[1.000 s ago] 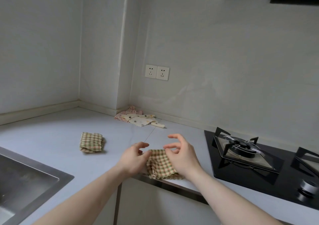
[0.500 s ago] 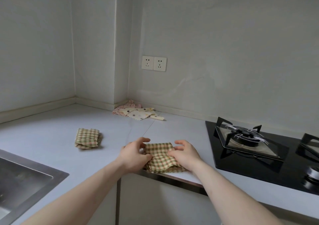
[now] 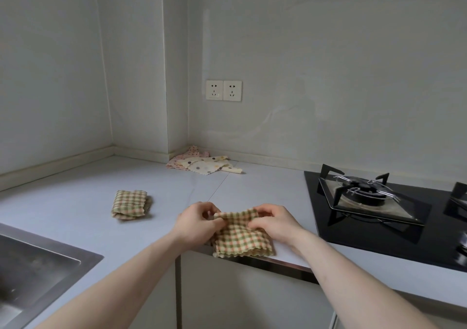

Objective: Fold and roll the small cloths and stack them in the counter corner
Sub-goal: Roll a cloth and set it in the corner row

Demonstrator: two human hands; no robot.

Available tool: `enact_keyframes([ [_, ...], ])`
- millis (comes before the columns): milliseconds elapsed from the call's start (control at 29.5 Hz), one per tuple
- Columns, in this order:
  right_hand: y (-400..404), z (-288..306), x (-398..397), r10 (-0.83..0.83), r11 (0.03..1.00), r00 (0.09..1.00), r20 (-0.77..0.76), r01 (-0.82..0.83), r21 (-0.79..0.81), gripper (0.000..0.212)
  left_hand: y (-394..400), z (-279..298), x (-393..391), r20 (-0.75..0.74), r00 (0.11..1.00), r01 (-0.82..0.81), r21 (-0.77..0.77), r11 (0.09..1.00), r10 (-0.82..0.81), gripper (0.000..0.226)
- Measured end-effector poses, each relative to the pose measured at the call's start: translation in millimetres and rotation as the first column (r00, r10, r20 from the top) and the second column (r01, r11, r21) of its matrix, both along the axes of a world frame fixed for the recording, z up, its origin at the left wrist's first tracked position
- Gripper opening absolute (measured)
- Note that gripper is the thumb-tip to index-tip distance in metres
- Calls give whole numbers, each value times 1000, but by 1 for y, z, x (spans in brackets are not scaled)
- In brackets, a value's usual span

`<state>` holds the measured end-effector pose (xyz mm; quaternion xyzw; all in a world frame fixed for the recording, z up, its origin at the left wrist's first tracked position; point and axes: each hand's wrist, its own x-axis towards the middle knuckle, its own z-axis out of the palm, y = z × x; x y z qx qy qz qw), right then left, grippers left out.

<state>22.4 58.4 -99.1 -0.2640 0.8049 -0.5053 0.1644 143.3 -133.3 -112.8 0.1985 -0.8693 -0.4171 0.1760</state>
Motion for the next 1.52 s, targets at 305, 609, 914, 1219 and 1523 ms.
enact_keyframes([
  [305,5,-13,4,-135,971,989,-63,119,-210,30,5,3,4,-178,982,91,146,985,-65,12],
  [609,7,-17,9,-210,935,967,-146,155,-320,31,7,2,3,-201,979,41,61,997,-28,8],
  [914,3,-19,15,-234,959,834,-499,114,-259,32,5,4,6,-239,969,94,154,984,-55,34],
  [1219,2,-19,21,-145,989,834,-532,109,-99,11,8,3,6,-180,983,-18,91,996,35,27],
  [1523,-2,-23,14,-168,984,846,-507,175,-33,4,6,-3,2,-198,978,-77,-31,997,70,10],
])
